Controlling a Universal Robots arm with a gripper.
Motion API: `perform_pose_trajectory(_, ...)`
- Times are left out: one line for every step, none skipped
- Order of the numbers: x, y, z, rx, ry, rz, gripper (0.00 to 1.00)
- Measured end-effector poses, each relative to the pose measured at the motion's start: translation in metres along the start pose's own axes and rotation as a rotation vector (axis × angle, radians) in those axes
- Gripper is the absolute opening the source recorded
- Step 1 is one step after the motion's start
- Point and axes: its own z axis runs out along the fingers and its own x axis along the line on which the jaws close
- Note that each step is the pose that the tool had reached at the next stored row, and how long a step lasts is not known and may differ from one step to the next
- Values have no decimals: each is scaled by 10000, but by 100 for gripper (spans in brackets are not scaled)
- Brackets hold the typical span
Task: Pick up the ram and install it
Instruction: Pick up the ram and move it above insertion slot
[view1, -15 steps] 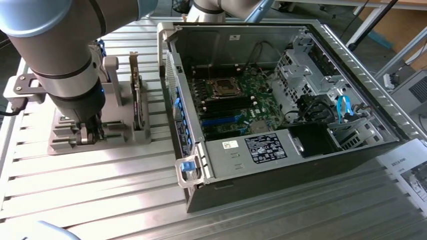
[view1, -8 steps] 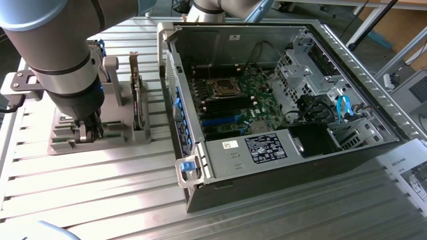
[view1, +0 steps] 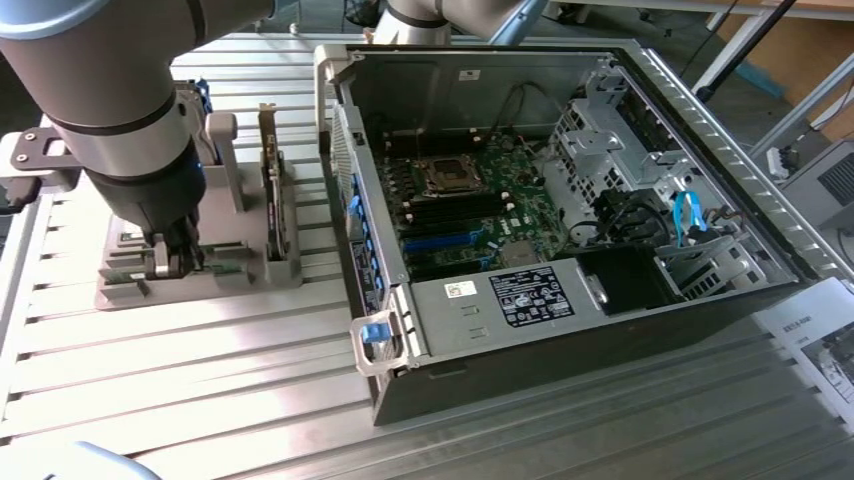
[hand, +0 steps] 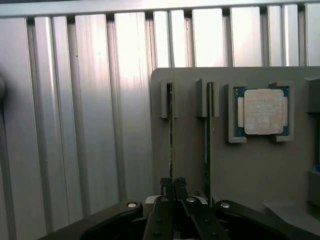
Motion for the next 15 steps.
perform_pose_trajectory(0, 0, -17, 0, 0, 0, 12)
perform_pose_trajectory(-1, 0, -41, -1, 1, 0, 12)
perform_pose_trajectory(-2, 1, -59, -1, 1, 0, 12)
perform_pose_trajectory(-2, 1, -76, 0, 1, 0, 12)
perform_pose_trajectory(-3, 1, -96, 0, 0, 0, 12)
perform_pose_trajectory(-3, 1, -117, 0, 1, 0, 12)
perform_pose_trajectory(-4, 1, -138, 0, 0, 0, 12)
perform_pose_trajectory(-4, 2, -164, -1, 1, 0, 12)
perform_pose_trajectory(-5, 2, -189, -1, 1, 0, 12)
perform_pose_trajectory(-6, 2, -215, 0, 1, 0, 12)
perform_pose_trajectory(-6, 2, -242, 0, 0, 0, 12)
perform_pose_trajectory(-7, 2, -266, 0, 0, 0, 12)
perform_pose_trajectory(-8, 2, -292, 0, 0, 0, 12)
perform_pose_trajectory(-9, 3, -319, -1, 1, 0, 12)
perform_pose_trajectory(-10, 3, -345, 0, 0, 0, 12)
